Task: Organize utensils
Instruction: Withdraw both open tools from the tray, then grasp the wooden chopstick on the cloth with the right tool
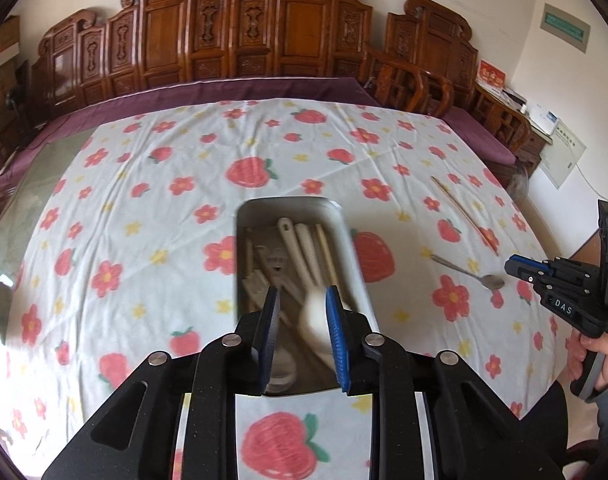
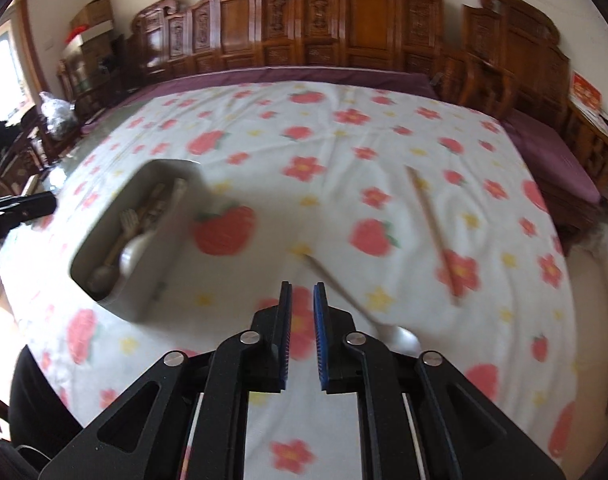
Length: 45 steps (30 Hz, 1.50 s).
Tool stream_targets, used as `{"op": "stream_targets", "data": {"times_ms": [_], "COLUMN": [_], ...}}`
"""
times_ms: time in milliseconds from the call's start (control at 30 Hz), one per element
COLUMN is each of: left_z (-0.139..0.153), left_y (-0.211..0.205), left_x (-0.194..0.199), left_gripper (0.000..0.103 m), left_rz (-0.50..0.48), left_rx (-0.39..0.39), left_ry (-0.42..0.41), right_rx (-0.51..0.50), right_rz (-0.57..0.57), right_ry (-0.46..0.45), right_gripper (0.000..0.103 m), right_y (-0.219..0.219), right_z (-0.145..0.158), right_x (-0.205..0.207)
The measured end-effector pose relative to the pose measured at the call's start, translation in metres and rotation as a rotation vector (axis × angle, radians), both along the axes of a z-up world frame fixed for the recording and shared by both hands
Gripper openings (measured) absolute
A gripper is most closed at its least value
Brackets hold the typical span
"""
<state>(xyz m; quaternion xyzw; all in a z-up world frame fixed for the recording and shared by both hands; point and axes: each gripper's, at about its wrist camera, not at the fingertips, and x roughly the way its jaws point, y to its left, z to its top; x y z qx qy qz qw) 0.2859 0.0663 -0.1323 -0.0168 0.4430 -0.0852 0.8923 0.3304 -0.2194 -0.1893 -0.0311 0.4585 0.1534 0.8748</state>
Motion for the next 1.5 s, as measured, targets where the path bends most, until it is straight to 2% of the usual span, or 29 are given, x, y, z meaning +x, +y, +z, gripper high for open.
{"op": "stream_targets", "data": {"times_ms": [67,233,300,367,567,800,1000,1133,1200,1400,1500], "left_z": [-0.002,-0.009,-0.009,-0.011,-0.017,-0.028,-0.038,-0.045,-0.048,-0.056,-0.058], "left_y": [-0.011,-0.036,-0.044,-0.054,-0.075,-0.091,-0.098,-0.104,-0.107,-0.119,-0.128], "left_x": [0.002,0.006,0.007,0.009,0.013,0.017,0.017,0.015,0.014,0.011,0.008], "left_gripper": [0.030,0.033,0.037,0.041,0.058,0.060,0.061,0.061,0.061,0.061,0.061], "left_rz": [-0.010,-0.041,-0.051,-0.062,-0.071,-0.062,-0.064,-0.075,-0.081,-0.101,-0.112], "left_rx": [-0.002,-0.004,-0.004,-0.002,-0.008,0.012,0.025,0.035,0.035,0.036,0.029], "left_ry": [0.004,0.021,0.023,0.027,0.037,0.066,0.097,0.117,0.126,0.147,0.151], "right_rx": [-0.024,-0.061,-0.066,-0.067,-0.091,-0.112,-0.150,-0.188,-0.170,-0.168,-0.113], "right_rz": [-0.027,-0.069,-0.077,-0.077,-0.057,-0.023,-0.010,-0.004,-0.011,-0.028,-0.059], "right_ry": [0.009,0.013,0.012,0.015,0.056,0.136,0.186,0.207,0.213,0.217,0.191], "right_gripper": [0.016,0.016,0.020,0.030,0.031,0.031,0.019,0.012,0.007,0.006,0.006], "right_y": [-0.020,-0.055,-0.066,-0.074,-0.084,-0.082,-0.077,-0.075,-0.077,-0.083,-0.092], "right_z": [-0.005,-0.011,-0.012,-0.014,-0.037,-0.069,-0.083,-0.090,-0.091,-0.086,-0.073], "right_x": [0.003,0.012,0.015,0.020,0.052,0.109,0.138,0.143,0.142,0.120,0.092]}}
